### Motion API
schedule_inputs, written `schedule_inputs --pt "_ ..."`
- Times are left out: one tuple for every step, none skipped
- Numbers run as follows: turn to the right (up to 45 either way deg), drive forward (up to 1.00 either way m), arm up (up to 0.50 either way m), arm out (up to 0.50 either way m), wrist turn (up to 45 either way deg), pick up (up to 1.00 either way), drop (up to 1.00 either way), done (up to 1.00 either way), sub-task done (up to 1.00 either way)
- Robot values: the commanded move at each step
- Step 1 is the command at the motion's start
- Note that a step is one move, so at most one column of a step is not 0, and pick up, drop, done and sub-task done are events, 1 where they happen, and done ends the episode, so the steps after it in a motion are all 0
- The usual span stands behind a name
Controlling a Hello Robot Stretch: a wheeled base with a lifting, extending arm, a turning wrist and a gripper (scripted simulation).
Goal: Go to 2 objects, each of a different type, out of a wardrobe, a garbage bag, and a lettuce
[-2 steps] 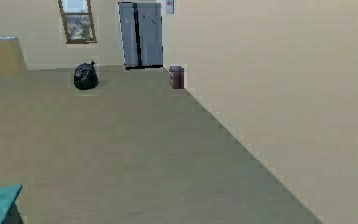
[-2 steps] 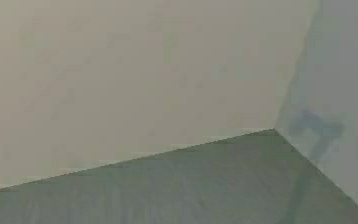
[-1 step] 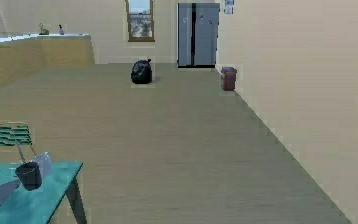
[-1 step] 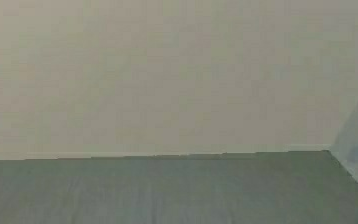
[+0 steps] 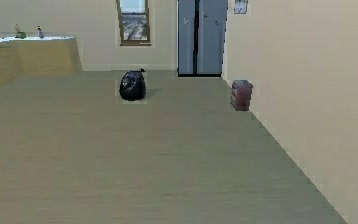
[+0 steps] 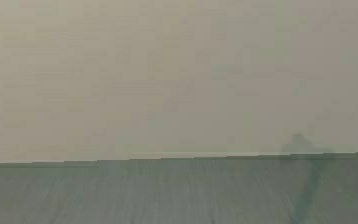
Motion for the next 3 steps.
schedule_inputs --pt "-3.0 0.00 0.00 0.00 0.0 0.00 0.00 0.00 0.00" --pt "0.0 0.35 0.00 0.00 0.0 0.00 0.00 0.00 0.00" --pt "-3.0 0.00 0.00 0.00 0.0 0.00 0.00 0.00 0.00"
